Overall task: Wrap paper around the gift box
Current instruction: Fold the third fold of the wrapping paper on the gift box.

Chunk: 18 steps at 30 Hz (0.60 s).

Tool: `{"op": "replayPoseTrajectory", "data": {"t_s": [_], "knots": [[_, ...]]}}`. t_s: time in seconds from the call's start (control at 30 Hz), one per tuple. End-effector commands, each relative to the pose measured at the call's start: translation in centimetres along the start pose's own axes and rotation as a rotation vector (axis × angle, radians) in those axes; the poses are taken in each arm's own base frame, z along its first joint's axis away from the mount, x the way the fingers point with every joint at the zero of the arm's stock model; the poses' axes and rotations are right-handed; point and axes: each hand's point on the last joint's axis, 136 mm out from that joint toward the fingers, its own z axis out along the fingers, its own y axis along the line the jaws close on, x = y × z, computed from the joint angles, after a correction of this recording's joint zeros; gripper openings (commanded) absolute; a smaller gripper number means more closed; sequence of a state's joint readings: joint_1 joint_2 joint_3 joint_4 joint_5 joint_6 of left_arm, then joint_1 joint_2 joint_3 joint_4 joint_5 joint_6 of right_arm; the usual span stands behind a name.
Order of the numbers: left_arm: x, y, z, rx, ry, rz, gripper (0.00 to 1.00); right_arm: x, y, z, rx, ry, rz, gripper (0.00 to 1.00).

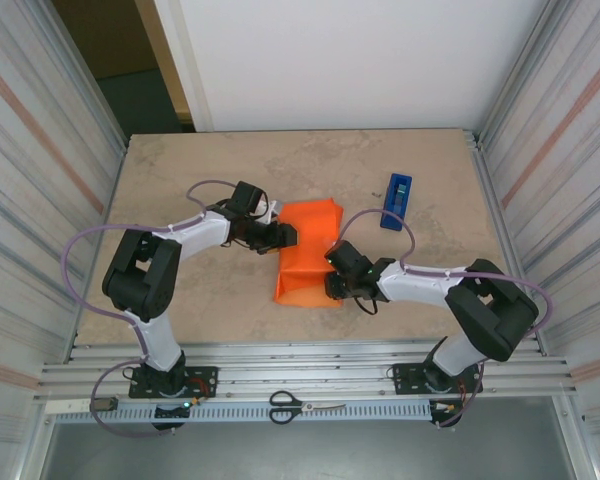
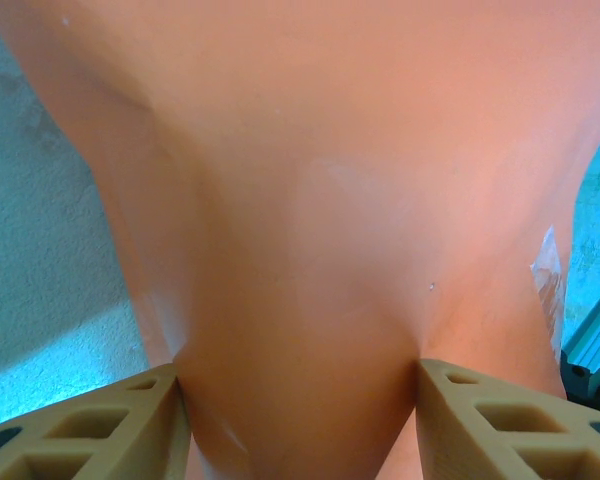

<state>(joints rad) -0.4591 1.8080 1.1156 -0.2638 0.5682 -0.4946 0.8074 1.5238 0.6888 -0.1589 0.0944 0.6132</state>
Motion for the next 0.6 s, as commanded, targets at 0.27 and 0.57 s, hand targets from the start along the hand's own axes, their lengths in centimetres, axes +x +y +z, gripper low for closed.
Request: {"op": "replayPoseTrajectory", "data": {"t_s": [0.27, 0.57], "knots": [[0.95, 0.87, 0.58, -0.022, 0.035, -0.015, 0.55, 1.1, -1.09, 0.6, 0.052, 0.026, 0.027, 0.18], [0.94, 0.91, 0.54, -0.025, 0.033, -0.021, 0.55, 0.89, -0.66, 0.27, 0.075, -0.001, 0.02, 0.09]]}}
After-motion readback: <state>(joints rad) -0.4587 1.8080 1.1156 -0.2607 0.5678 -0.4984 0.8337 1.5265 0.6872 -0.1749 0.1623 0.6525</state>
